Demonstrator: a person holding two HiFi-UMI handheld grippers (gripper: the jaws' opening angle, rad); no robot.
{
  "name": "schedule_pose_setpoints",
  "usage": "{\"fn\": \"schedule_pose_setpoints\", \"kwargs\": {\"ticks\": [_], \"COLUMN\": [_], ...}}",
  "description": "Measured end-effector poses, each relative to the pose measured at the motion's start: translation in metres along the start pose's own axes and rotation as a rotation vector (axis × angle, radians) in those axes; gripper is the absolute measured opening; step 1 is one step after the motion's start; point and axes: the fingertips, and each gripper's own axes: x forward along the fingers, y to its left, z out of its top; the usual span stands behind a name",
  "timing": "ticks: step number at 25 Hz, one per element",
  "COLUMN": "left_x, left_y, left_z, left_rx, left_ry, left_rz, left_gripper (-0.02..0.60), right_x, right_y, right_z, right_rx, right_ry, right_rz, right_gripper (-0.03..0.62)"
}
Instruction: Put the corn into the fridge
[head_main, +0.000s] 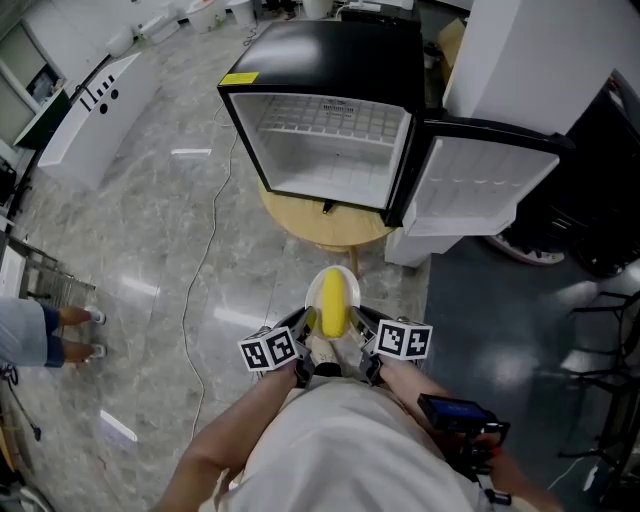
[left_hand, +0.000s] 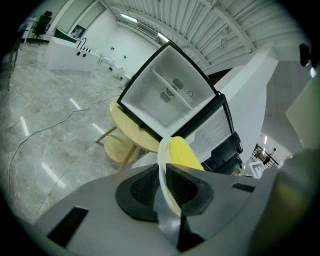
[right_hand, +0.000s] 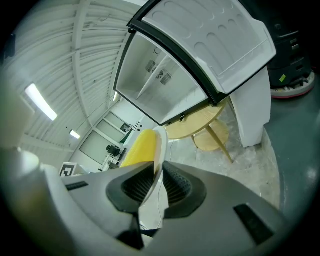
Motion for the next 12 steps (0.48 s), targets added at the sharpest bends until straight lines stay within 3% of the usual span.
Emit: {"fn": "schedule_pose_setpoints", "kwargs": {"ticks": [12], "left_x": [0.020], "left_y": [0.031], "left_z": [0.045], "left_rx": [-0.010], "left_ry": [0.007], "left_rz": [0.027], "left_gripper": [0.049], "right_x": [0.052], "right_y": [0.003], "right_z": [0.029], "right_rx": [0.012], "right_ry": [0.026], "right_rz": [0.002], "right_gripper": [0.057]}}
